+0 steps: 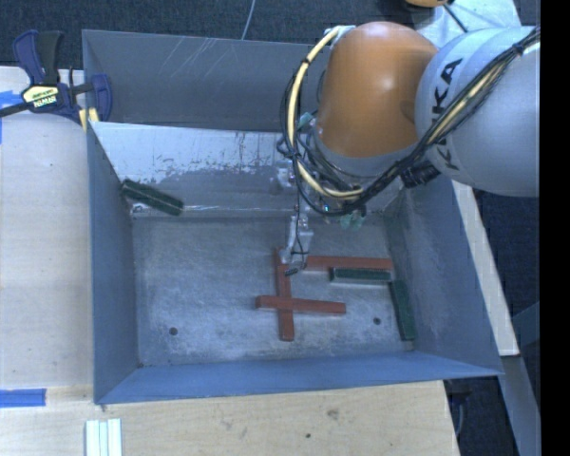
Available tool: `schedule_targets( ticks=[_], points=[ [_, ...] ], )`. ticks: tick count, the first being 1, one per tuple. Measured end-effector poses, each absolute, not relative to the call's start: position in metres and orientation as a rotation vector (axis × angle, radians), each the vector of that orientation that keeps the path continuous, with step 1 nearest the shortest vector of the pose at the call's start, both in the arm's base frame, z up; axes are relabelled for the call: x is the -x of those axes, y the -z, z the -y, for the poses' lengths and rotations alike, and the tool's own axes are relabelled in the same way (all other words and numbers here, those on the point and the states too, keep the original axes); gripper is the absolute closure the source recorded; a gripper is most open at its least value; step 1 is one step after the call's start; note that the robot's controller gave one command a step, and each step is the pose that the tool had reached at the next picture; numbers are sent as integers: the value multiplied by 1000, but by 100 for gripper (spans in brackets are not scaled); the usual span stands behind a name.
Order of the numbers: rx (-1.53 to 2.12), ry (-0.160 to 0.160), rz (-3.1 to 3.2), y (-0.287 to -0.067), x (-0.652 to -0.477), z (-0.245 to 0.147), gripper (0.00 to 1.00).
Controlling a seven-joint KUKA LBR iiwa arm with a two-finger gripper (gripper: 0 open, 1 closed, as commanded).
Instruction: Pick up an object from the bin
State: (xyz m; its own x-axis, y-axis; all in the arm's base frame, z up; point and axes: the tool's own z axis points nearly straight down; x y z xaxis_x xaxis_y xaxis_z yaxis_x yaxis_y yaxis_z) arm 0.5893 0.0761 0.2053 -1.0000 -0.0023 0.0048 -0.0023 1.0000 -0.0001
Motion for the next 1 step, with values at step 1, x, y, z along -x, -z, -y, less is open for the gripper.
schedule_targets(
  ticks=[1],
  points=[
    [-2,1,3145,-210,-591,-76,0]
  ],
)
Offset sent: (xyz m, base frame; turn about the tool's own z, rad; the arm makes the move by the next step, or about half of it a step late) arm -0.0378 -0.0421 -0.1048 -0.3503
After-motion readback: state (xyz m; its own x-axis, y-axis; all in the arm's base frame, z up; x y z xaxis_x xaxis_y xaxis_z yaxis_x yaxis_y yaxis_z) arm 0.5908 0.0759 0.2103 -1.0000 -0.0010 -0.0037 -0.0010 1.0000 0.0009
